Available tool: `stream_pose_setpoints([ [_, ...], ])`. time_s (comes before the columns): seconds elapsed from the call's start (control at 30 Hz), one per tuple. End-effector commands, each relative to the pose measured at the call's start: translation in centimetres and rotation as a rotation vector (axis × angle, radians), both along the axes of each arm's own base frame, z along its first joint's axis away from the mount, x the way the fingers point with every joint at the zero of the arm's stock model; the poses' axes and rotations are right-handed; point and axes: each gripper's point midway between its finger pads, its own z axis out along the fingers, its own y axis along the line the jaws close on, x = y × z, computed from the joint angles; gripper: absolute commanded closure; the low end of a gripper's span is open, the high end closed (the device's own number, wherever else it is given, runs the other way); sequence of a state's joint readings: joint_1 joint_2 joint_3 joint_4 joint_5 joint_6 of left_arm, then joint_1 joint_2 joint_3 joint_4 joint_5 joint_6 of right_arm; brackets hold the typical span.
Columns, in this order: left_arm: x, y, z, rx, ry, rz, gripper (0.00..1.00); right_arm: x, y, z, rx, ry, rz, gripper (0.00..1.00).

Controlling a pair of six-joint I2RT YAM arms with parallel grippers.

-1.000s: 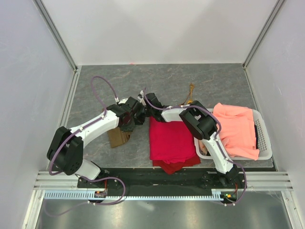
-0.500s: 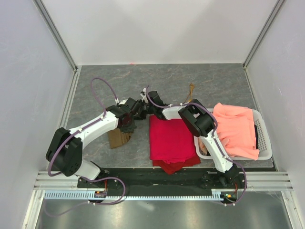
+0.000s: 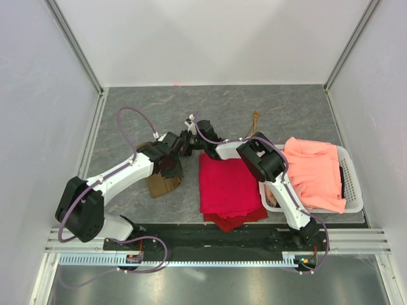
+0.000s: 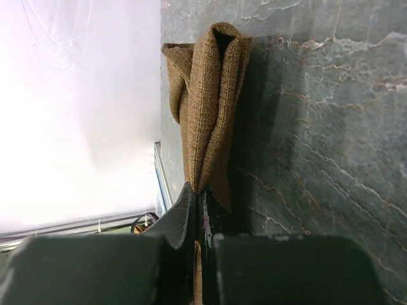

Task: Fold the napkin into a case and place the utensils inside
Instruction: Pass from the left arm to the right, then fold the 2/3-rectangle-folded napkin at the center of the board.

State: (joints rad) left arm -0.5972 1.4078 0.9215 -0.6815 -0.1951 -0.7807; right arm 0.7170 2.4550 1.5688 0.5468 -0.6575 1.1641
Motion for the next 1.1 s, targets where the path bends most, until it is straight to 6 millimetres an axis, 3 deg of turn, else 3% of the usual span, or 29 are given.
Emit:
stream_pose_setpoints([
  [0.0, 0.8, -0.4, 3.7, -0.119, -0.125, -0.019, 0.53, 0.8, 0.6, 2.7, 0.058, -0.086, 0.002, 1.00],
  [0.13, 1.8, 0.7, 6.3, -0.250, -0.177, 0.028, 0.48, 0.4, 0.7, 2.7, 0.045, -0.088, 0.009, 1.00],
  [0.2, 3.0, 2.9, 6.7, -0.265, -0.196, 0.109, 0.50, 0.4, 0.6, 2.4, 0.021, -0.097, 0.006, 1.00],
  [0.3, 4.2, 5.5, 5.7, -0.280, -0.154, 0.195, 0.61, 0.2, 0.5, 2.1, 0.006, -0.098, 0.001, 1.00],
  [0.33, 4.6, 5.9, 4.4, -0.264, -0.112, 0.208, 0.67, 0.2, 0.5, 2.2, 0.006, -0.099, 0.002, 1.00],
  [0.4, 5.8, 6.7, 3.8, -0.250, -0.097, 0.235, 0.74, 0.1, 0.5, 2.0, -0.003, -0.103, 0.004, 1.00],
  [0.5, 7.3, 6.9, 2.2, -0.247, -0.067, 0.246, 0.78, -0.2, 0.8, 2.2, -0.016, -0.110, 0.004, 1.00],
  [0.73, 8.9, 9.1, -1.5, -0.180, 0.003, 0.317, 0.88, -0.6, 0.9, 1.4, -0.205, -0.188, -0.053, 1.00],
  [0.87, 9.2, 10.0, -3.9, -0.158, 0.059, 0.333, 0.90, -0.7, 1.2, 2.9, -0.244, -0.238, -0.106, 1.00],
  [1.07, 9.1, 9.8, -4.7, -0.170, 0.082, 0.326, 0.91, -1.3, 2.0, 4.7, -0.256, -0.276, -0.120, 1.00],
])
